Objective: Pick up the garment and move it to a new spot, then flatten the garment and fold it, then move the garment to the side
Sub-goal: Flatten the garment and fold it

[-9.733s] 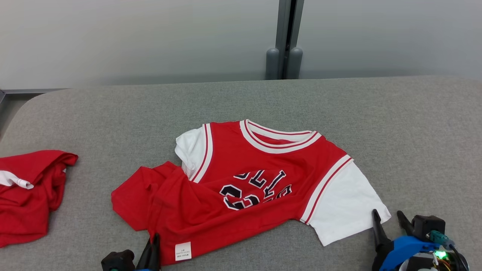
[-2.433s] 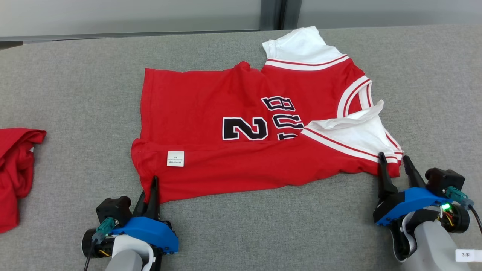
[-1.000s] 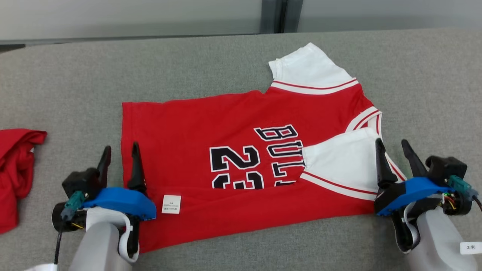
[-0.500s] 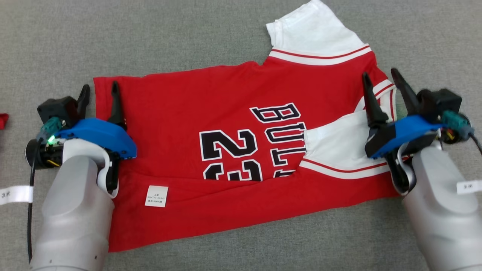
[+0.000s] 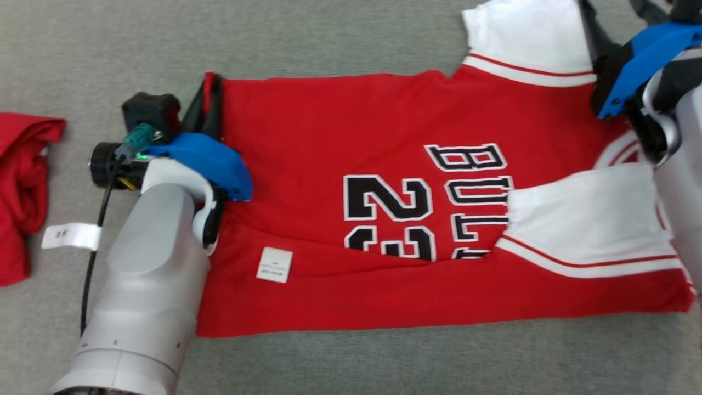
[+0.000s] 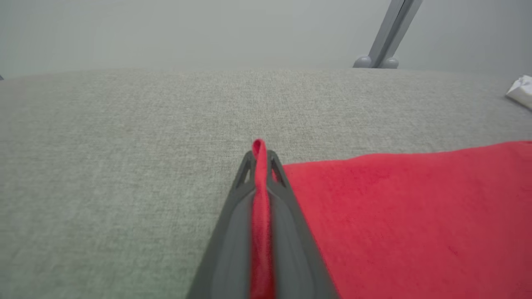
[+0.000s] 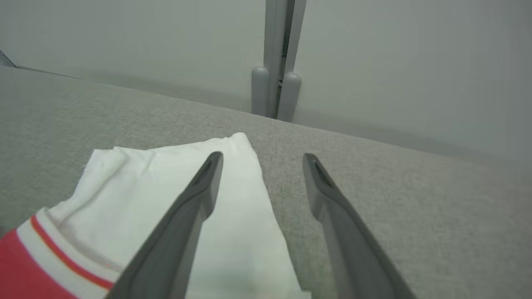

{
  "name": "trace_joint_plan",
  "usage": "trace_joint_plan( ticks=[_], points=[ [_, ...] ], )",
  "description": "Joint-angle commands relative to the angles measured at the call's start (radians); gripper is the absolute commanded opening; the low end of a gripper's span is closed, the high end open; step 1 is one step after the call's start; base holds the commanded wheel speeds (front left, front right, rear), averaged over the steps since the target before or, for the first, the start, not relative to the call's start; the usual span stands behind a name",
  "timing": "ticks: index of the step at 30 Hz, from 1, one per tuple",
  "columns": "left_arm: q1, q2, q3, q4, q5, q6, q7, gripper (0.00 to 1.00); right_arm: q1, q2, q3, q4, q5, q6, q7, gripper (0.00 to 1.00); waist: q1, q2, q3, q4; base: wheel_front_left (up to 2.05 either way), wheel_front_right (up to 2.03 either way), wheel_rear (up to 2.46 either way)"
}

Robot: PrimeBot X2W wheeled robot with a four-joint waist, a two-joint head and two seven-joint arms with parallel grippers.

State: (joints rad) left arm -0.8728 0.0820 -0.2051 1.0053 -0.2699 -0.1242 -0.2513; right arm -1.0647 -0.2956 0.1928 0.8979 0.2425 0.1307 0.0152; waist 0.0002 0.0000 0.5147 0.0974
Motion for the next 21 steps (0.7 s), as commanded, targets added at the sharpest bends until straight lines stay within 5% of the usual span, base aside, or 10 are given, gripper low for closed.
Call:
trace_joint_plan(
  ticks=[1,9,17,18,19,21],
  points=[
    [-0.019,-0.007,-0.012,-0.008,0.006,-0.007,-0.007,0.0,-0.029,-0.018,0.005,0.015,0.008,0.0,0.013,1.0,-0.0002,0.0,0.029,0.041,0.0,0.0,0.0],
    [-0.027,-0.031,-0.159,-0.126,-0.08,-0.006,-0.014,0.0,-0.148,-0.096,0.046,0.143,0.03,0.0,0.137,1.0,-0.0002,0.0,0.058,0.168,0.0,0.0,0.0],
    [-0.007,-0.032,-0.269,-0.212,-0.185,-0.007,-0.015,0.0,-0.209,-0.123,0.07,0.239,0.026,0.0,0.216,1.0,-0.0002,0.0,0.081,0.209,0.0,0.0,0.0],
    [-0.008,-0.032,-0.273,-0.214,-0.187,-0.004,-0.015,0.0,-0.207,-0.117,0.075,0.247,0.032,0.0,0.223,0.73,-0.0002,0.0,0.082,0.208,0.0,0.0,0.0],
    [-0.009,-0.032,-0.274,-0.216,-0.191,0.0,-0.015,0.0,-0.208,-0.116,0.077,0.249,0.034,0.0,0.219,0.0,-0.0002,0.0,0.084,0.207,0.0,0.0,0.0],
    [-0.012,-0.031,-0.267,-0.22,-0.193,0.004,-0.015,0.0,-0.214,-0.118,0.08,0.253,0.04,0.0,0.206,0.0,-0.0002,0.0,0.086,0.201,0.0,0.0,0.0]
  ],
)
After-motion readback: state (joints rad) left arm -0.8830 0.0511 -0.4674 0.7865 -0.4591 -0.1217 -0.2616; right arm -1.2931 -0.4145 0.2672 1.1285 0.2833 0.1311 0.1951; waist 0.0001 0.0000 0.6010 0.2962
